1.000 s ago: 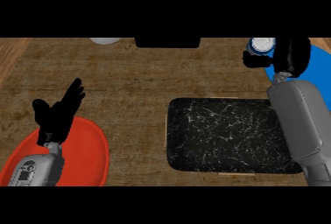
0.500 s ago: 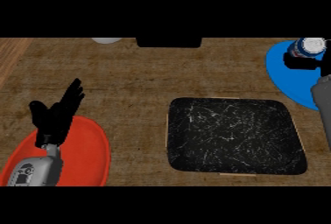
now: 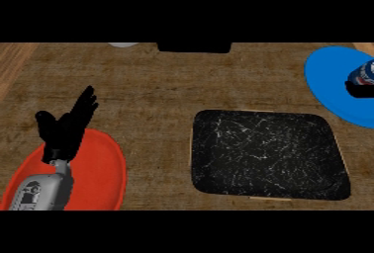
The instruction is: Pick the can from the tray and place it in the plate
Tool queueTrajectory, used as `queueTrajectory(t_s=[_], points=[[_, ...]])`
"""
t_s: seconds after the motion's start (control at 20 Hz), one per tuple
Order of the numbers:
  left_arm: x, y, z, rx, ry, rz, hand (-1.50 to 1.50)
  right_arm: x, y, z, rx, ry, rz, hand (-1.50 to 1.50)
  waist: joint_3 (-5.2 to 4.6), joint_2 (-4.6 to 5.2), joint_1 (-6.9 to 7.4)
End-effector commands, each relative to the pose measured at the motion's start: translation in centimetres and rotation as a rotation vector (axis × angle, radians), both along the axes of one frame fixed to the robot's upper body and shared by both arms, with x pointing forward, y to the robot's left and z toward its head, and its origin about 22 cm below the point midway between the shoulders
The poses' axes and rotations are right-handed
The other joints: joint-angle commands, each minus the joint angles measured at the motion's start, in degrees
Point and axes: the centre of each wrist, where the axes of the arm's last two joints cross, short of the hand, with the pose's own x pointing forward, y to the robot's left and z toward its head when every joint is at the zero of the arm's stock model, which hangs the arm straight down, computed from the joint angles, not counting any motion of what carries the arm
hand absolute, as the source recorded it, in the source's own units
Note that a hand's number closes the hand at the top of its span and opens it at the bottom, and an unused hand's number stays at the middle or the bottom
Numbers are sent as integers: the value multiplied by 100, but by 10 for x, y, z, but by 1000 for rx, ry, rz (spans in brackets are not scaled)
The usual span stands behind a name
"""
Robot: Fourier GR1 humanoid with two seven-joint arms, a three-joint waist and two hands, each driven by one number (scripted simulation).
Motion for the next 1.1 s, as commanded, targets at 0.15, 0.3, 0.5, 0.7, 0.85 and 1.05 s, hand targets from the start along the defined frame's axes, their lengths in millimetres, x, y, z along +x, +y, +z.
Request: queueTrajectory(t_s=[0.15,0.3,0.5,0.7,0.85,1.05], points=[[1,1,6,3,-2,-24,0,-19,-32,-3,116,59,115,-150,14,38,114],[9,4,10,-1,-16,2,0,-25,-31,-19,74,-35,142,-150,8,21,20],[2,-4,6,3,-11,-3,0,-4,-15,9,64,-276,243,-150,5,-34,-14],[0,10,0,2,10,28,0,1,-13,18,202,-439,381,-150,-5,-67,-114],[5,18,3,5,5,27,0,4,-22,42,330,-486,311,-150,-11,-66,-125],[-9,7,-5,-2,-6,29,0,-1,-29,34,576,-408,308,-150,-13,-82,-92]])
